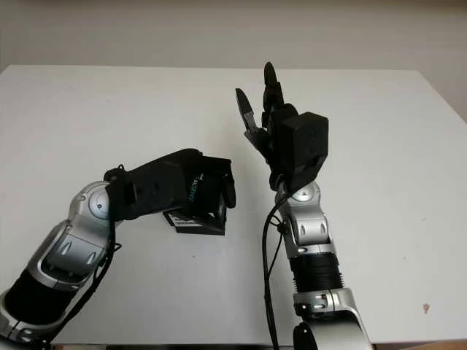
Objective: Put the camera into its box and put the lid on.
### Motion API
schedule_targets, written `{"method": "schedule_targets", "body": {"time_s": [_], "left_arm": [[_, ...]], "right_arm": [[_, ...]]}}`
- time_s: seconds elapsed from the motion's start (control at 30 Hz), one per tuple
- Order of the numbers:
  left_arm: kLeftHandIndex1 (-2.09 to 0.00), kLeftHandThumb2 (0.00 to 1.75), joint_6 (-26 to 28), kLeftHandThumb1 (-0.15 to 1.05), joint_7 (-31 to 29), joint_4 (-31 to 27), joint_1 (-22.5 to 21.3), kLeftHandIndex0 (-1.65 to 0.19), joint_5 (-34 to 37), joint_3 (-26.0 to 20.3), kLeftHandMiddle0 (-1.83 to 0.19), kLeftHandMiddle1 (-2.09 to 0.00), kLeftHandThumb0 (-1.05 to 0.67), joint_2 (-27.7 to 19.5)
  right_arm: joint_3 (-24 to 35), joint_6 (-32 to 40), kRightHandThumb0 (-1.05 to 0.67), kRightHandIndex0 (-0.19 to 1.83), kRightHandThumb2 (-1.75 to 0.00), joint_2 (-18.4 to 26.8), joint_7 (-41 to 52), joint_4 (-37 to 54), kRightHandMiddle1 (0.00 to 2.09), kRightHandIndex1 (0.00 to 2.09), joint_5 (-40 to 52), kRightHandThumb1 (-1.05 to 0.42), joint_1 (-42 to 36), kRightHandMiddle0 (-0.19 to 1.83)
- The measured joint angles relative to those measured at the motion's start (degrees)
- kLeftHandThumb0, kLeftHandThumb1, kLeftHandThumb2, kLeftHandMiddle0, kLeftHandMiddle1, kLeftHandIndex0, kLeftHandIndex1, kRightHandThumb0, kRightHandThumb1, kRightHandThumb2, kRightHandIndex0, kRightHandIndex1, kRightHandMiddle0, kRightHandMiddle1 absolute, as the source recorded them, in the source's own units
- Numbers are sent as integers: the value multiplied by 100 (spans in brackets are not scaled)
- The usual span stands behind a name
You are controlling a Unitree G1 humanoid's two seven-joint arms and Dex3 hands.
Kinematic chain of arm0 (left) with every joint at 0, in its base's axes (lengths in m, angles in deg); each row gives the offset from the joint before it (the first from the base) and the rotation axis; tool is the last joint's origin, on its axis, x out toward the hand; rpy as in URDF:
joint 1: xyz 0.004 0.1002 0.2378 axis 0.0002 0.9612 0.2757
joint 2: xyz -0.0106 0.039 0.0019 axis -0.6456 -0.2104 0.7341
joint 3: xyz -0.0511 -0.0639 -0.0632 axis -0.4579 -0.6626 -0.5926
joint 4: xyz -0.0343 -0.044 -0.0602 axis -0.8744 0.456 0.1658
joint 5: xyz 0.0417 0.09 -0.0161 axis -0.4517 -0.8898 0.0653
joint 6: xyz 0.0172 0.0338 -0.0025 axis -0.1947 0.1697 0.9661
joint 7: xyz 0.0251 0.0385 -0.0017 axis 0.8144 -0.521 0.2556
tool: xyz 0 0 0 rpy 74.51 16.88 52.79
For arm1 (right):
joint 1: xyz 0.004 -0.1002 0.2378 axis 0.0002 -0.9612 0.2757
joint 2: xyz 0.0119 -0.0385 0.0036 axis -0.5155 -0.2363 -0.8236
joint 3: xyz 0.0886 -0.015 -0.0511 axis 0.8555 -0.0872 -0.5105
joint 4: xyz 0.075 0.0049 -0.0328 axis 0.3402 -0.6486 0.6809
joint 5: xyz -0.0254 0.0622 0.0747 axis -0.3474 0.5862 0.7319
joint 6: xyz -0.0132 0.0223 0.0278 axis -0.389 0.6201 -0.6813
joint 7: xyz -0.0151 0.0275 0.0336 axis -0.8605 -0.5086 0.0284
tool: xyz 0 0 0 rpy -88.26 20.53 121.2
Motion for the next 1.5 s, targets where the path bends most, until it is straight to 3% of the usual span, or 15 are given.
{"method": "schedule_targets", "body": {"time_s": [0.07,0.17,0.2,0.43,0.73,0.93,1.07,1.23,1.4,1.5], "left_arm": [[-36,6,15,100,-7,-44,0,15,-39,56,10,-49,-43,-17],[-5,6,-69,104,-17,-73,1,19,-60,106,17,-8,-57,-65],[-3,7,-114,104,-19,-77,1,19,-61,125,18,-4,-59,-73],[0,11,-245,105,111,-163,66,19,-281,202,19,0,-71,-68],[0,9,-294,105,116,-178,125,19,-364,222,19,0,-69,-66],[0,27,-694,105,278,-180,271,19,-713,322,19,0,-73,-178],[0,56,-989,105,668,-153,388,19,-1147,314,19,0,-78,-283],[0,65,-1463,105,1047,40,453,19,-1605,273,19,0,-81,-503],[0,60,-1752,105,1452,359,689,19,-1124,-30,19,0,-78,-52],[0,64,-1829,105,1852,547,901,19,40,-814,19,0,-77,748]], "right_arm": [[0,0,-78,-12,-40,0,-10,0,7,6,-1,-105,0,-7],[-1,-1,-78,-12,-40,0,-8,0,6,6,-1,-105,0,-8],[0,-1,-78,-12,-40,0,-5,0,6,6,-1,-105,0,-8],[-14,0,-77,-12,-40,0,0,-3,6,6,-16,-105,0,-7],[-11,-5,-76,-11,-39,-1,11,-44,6,6,13,-105,0,-7],[-12,-107,-77,-11,-39,-2,-1,-77,6,6,10,-105,1,-7],[16,-109,-79,-10,-39,-6,-19,-77,7,6,44,-105,1,-6],[166,-319,-74,-13,-42,-1,-15,-78,4,5,172,-105,6,-10],[276,-442,-73,-15,-43,47,77,-76,3,4,268,-105,22,-12],[315,-444,-72,-16,-43,115,150,-52,3,4,305,-105,22,-13]]}}
